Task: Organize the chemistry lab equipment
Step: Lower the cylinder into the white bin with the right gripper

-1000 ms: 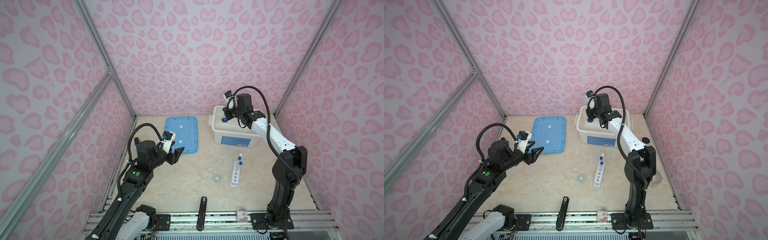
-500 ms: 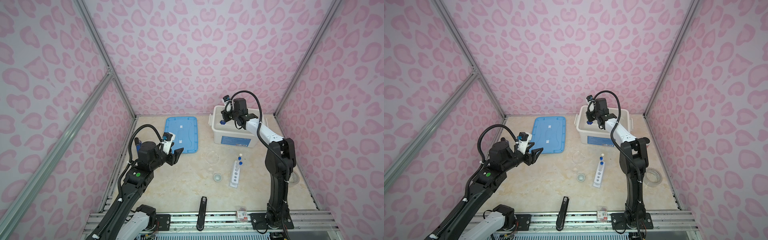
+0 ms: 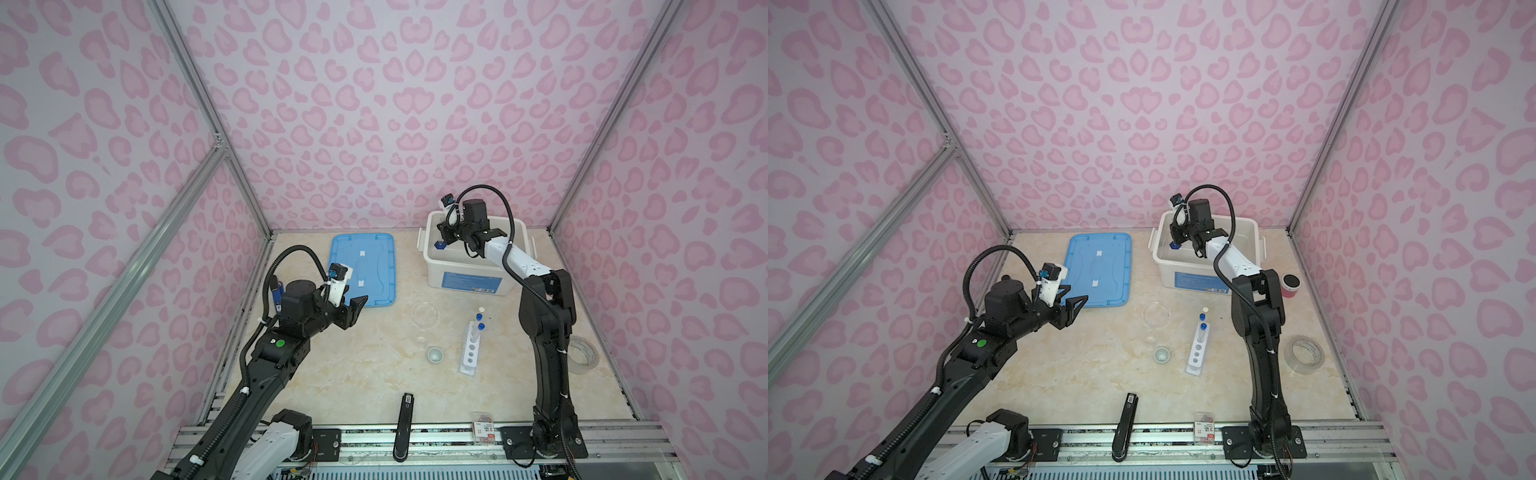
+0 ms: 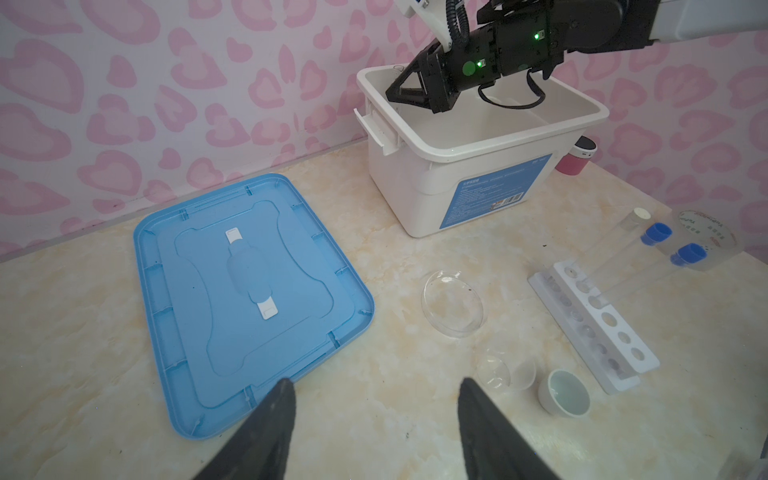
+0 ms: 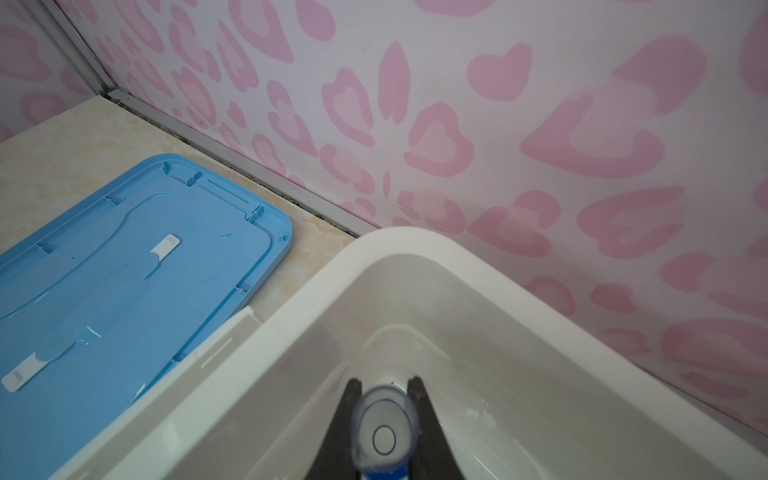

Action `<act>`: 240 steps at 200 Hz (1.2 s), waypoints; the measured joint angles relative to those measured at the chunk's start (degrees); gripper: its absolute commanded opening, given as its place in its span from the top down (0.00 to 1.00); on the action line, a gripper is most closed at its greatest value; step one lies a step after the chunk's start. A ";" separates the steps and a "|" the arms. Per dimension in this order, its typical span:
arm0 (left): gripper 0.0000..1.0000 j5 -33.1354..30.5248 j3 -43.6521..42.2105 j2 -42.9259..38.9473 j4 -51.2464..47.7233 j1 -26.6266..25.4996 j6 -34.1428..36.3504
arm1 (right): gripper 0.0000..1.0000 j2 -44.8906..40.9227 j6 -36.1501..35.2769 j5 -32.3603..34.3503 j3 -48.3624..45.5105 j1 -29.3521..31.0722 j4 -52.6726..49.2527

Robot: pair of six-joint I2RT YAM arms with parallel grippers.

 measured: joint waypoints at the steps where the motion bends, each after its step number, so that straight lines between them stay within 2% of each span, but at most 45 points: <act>1: 0.36 0.00 0.02 0.02 0.00 0.00 0.00 | 0.84 0.07 0.00 -0.02 0.02 0.00 0.00; 180: 0.36 -0.15 1.49 3.76 -0.02 -0.04 0.04 | 0.83 7.74 -1.31 -3.39 4.74 -0.83 1.55; 219: 0.36 -0.15 1.53 4.24 -0.02 -0.15 0.04 | 0.79 8.24 -1.77 -3.72 5.09 -0.85 1.16; 240: 0.36 -0.13 1.53 4.28 -0.02 -0.20 0.04 | 0.73 8.31 -1.88 -4.04 5.09 -0.85 1.14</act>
